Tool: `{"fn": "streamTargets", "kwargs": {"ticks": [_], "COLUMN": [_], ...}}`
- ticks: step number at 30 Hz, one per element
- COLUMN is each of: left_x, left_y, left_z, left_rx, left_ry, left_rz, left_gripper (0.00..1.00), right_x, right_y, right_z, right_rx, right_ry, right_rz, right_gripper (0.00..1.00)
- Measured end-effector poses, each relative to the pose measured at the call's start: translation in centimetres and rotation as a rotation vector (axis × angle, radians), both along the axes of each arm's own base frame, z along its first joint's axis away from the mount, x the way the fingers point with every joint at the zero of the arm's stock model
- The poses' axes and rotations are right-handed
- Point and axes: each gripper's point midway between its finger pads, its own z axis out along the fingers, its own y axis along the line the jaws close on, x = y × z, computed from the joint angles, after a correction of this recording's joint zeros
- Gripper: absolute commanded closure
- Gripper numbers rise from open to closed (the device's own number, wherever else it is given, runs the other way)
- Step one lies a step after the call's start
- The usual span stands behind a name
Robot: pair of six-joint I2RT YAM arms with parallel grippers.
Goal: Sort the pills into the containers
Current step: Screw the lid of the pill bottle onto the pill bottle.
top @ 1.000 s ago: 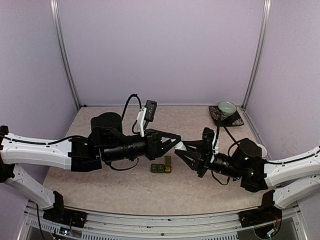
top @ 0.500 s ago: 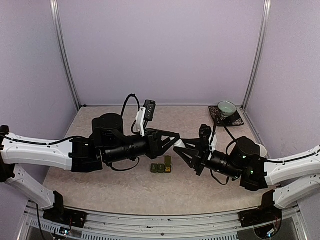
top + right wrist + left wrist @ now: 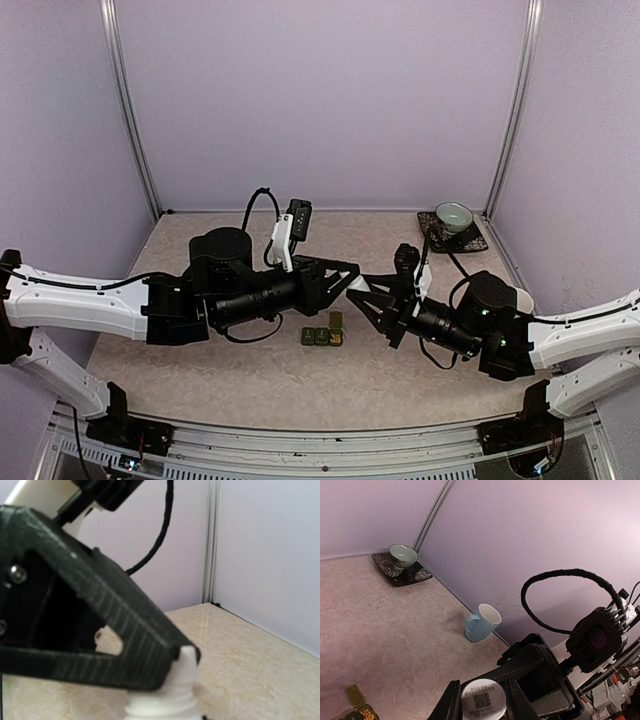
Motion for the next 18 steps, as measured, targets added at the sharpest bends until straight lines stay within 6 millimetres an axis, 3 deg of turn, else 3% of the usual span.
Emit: {"fn": "streamTargets", "kwargs": {"ticks": [7, 18], "left_x": [-0.2, -1.5], "left_y": [-0.1, -0.2], "left_z": [0.1, 2.0], "left_rx": [-0.008, -0.081], "left_ry": [0.005, -0.031], "left_rz": [0.0, -0.078], "left_gripper": [0.71, 0.72], "right_x": [-0.3, -1.6], "right_y": [0.1, 0.0], "right_z": [0.4, 2.2], "right_rx": [0.016, 0.075], "right_ry": [-0.01, -0.041], "right_rz": [0.012, 0.081], "right_gripper": [1.0, 1.0]}}
